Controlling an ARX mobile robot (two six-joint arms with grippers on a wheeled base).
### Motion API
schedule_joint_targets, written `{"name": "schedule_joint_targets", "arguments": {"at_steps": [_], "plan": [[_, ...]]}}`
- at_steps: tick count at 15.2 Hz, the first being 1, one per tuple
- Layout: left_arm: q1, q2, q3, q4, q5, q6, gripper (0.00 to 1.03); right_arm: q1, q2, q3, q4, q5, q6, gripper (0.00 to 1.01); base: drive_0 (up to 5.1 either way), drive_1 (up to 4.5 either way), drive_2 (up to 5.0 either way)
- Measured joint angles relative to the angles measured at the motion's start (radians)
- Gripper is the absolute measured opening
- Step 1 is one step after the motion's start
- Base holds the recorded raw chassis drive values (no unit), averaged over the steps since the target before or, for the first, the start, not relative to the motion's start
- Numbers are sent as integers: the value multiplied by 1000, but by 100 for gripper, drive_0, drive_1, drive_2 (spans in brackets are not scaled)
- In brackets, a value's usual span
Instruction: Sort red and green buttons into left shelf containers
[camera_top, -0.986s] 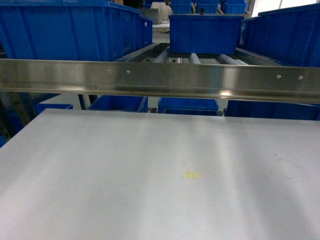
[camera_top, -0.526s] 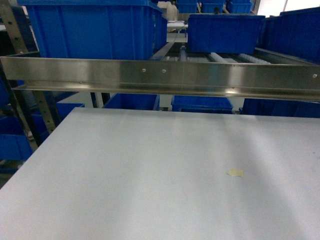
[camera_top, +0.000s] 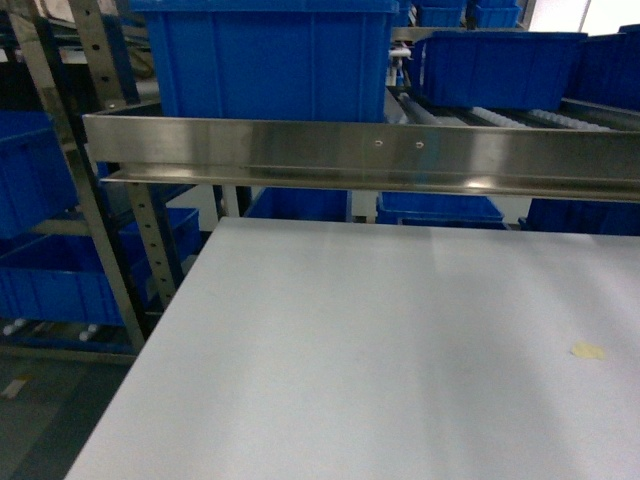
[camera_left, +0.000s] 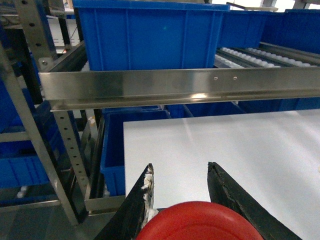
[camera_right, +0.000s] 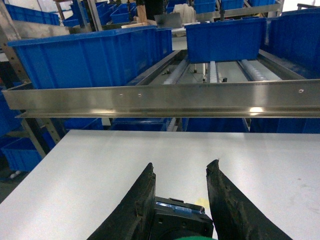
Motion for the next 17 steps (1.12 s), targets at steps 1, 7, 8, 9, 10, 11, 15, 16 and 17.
{"name": "schedule_joint_targets", "arguments": {"at_steps": [1,7,8,9,10,11,15,16,17], "plan": [[0,0,0,2,0,0,28,0,0,0,0,0,0,28,-503,242,242],[0,1,0,2,0,0,28,0,1,0,0,0,-1,28,-506,240,240],[0,1,0,2,0,0,28,0,0,0,0,0,-1,28,-511,234,234],[0,1,0,2,0,0,28,0,0,0,0,0,-1,28,-505,241,241],[0,1,0,1,0,0,28,0,0,0,0,0,-1,28,-505,241,241],[0,1,0,2,0,0,28,0,0,0,0,0,-1,28,-500,246,246],[0,1,0,3,0,0,28,0,0,0,1,0,-1,28,-492,298,186],[0,1,0,2,0,0,28,0,0,0,1,0,-1,28,-483,355,125],[0,1,0,2,0,0,28,0,1,0,-1,0,-1,28,-473,361,130]]}}
